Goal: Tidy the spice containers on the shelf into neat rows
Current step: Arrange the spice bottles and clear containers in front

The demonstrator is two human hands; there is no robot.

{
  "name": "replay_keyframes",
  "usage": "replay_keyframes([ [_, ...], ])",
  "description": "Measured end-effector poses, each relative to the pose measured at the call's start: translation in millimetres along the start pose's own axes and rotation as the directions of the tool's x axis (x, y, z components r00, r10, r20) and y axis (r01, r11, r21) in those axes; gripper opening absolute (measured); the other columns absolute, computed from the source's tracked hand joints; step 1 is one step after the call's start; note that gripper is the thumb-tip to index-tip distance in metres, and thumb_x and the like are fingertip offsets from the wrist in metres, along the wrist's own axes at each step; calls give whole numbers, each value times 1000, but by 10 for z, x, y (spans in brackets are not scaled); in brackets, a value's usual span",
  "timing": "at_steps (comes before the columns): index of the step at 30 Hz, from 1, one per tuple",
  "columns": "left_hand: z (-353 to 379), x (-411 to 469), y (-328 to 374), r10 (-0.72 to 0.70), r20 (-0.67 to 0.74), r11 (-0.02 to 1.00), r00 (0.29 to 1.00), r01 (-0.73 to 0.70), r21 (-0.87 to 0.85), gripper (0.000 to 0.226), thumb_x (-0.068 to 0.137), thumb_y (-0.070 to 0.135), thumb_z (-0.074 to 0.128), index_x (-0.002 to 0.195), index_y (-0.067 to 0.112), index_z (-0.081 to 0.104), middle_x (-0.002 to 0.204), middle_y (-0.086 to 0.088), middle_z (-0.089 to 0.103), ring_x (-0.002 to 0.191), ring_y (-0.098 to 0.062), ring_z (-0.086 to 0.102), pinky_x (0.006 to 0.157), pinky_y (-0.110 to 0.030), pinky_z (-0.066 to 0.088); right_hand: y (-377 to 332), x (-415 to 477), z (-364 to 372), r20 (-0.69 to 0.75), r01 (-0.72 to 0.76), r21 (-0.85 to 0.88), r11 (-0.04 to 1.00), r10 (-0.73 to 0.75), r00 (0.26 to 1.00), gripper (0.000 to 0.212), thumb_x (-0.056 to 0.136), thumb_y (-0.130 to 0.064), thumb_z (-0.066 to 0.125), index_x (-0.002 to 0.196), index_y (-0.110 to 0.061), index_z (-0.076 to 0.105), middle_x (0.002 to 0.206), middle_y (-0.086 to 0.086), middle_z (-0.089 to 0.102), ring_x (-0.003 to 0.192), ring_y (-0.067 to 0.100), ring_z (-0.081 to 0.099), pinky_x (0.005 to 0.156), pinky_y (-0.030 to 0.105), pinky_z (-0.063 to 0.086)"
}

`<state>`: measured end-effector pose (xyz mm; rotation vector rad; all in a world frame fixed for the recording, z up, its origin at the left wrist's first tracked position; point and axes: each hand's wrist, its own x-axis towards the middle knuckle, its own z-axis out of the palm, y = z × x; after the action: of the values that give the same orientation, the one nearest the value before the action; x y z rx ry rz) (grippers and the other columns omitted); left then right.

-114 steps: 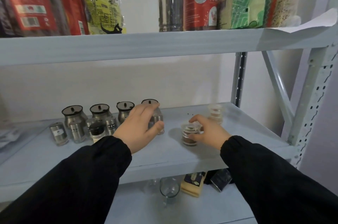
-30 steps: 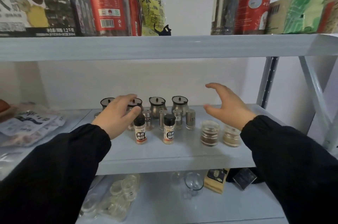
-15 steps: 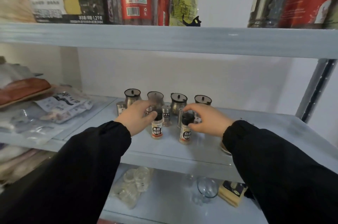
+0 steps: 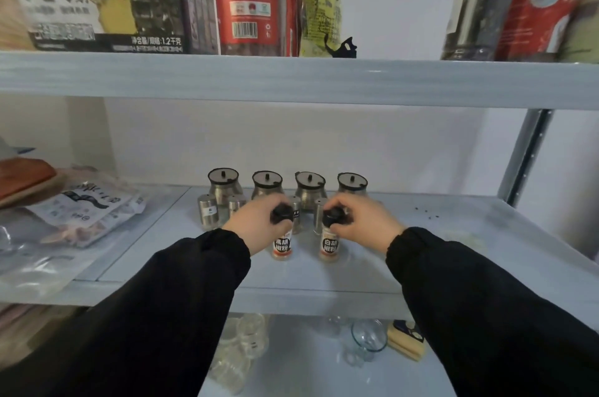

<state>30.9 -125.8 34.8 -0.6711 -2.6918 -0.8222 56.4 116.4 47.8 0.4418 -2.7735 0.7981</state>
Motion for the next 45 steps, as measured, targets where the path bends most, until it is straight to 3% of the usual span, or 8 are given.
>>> replay_keyframes([
  [13, 60, -22, -201, 32, 53, 979, 998, -21, -203, 34, 84, 31, 67, 113, 45, 54, 104, 17, 65, 90, -1, 63, 90, -35, 53, -46, -58, 94, -40, -84, 113, 990, 89, 995, 35, 73, -21, 76, 96, -41, 59, 103, -13, 65, 90, 13, 68, 89, 41, 56],
  [19, 59, -21, -187, 31, 39, 980, 999, -23, -196, 35, 85, 30, 66, 115, 43, 55, 103, 18, 63, 92, -1, 61, 90, -34, 51, -52, -76, 86, -21, -74, 82, 994, 76, 997, 35, 75, -21, 76, 97, -41, 57, 104, -11, 66, 83, 10, 68, 85, 38, 57],
  [22, 55, -35, -178, 38, 42, 981, 998, -29, -191, 37, 86, 29, 65, 119, 42, 54, 105, 19, 62, 94, 0, 60, 91, -32, 51, -84, -88, 75, 2, -87, 65, 994, 87, 996, 43, 76, -23, 76, 107, -38, 51, 103, -10, 66, 84, 8, 68, 85, 36, 57],
  [25, 28, -52, -192, 46, 50, 968, 998, -32, -249, 51, 85, 33, 67, 130, 46, 45, 117, 18, 59, 105, 0, 57, 97, -31, 48, -150, -132, -58, 20, -119, 94, 988, 117, 993, 72, 76, -36, 79, 133, -35, 35, 122, -4, 61, 103, 10, 64, 94, 32, 53],
  [27, -41, -33, -235, 28, 37, 964, 999, -17, -266, 62, 84, 41, 66, 137, 49, 35, 125, 16, 54, 112, -1, 53, 99, -31, 44, -170, -139, -273, -65, -113, 132, 985, 123, 990, 80, 78, -44, 76, 142, -35, 28, 127, -5, 53, 113, 14, 58, 99, 36, 49],
  [31, -246, 101, -352, 5, -40, 976, 999, -14, -219, 62, 83, 55, 59, 138, 49, 31, 132, 12, 51, 119, -6, 51, 101, -39, 44, -8, 1, -725, -270, -127, 95, 987, 148, 951, 56, 88, -42, 66, 136, -28, 41, 120, -2, 58, 112, 13, 57, 92, 31, 49],
  [38, -473, 215, -399, -13, -73, 988, 997, 1, -157, 53, 86, 55, 57, 134, 45, 39, 127, 15, 52, 117, -7, 51, 98, -40, 47, 507, 255, -783, 5, -218, -282, 934, 228, 974, 38, 91, -32, 62, 128, -28, 58, 125, -1, 62, 112, 18, 59, 98, 33, 46],
  [45, -370, 145, -350, -31, -84, 987, 996, 17, -160, 45, 87, 52, 56, 129, 43, 45, 122, 12, 57, 113, -5, 54, 99, -39, 47, 682, 404, -605, 156, -134, -364, 922, 202, 967, 27, 88, -26, 64, 114, -27, 68, 116, -6, 65, 105, 14, 58, 94, 29, 45],
])
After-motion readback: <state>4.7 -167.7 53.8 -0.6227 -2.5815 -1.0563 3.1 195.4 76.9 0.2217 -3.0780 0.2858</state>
